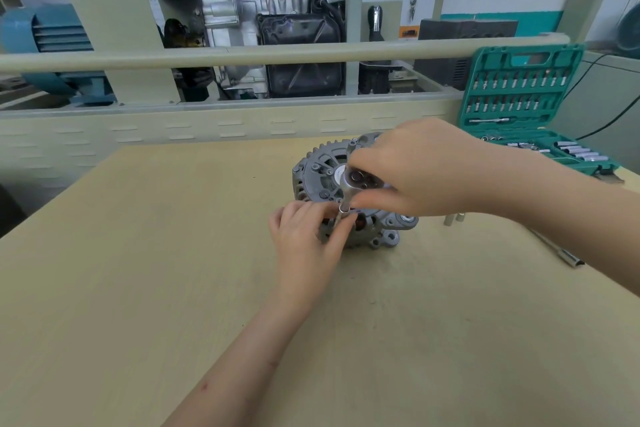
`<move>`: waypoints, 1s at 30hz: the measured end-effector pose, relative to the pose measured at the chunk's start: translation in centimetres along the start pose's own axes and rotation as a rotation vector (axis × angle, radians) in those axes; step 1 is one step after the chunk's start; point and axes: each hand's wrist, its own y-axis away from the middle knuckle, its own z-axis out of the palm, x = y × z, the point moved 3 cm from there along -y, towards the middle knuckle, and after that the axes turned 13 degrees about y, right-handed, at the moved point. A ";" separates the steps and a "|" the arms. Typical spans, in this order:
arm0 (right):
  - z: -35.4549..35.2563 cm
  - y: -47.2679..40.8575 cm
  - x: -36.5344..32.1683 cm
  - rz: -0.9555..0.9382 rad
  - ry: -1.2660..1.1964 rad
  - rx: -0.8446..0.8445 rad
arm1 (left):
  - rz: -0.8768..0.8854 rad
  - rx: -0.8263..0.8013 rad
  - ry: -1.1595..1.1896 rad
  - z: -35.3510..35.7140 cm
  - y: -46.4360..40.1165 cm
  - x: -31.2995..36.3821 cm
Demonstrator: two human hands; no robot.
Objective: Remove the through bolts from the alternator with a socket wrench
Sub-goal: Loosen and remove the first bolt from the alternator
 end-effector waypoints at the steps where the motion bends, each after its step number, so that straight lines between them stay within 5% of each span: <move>1: 0.1 0.0 0.0 -0.010 -0.023 0.008 | 0.002 -0.006 0.002 0.0 0.1 -0.1; 23: 0.4 -0.3 -0.1 -0.077 -0.085 -0.003 | 0.047 -0.071 0.030 0.1 0.1 -0.2; 30: 0.2 -0.4 -0.5 -0.020 0.059 -0.005 | 0.044 0.006 0.021 -0.1 -0.3 -0.3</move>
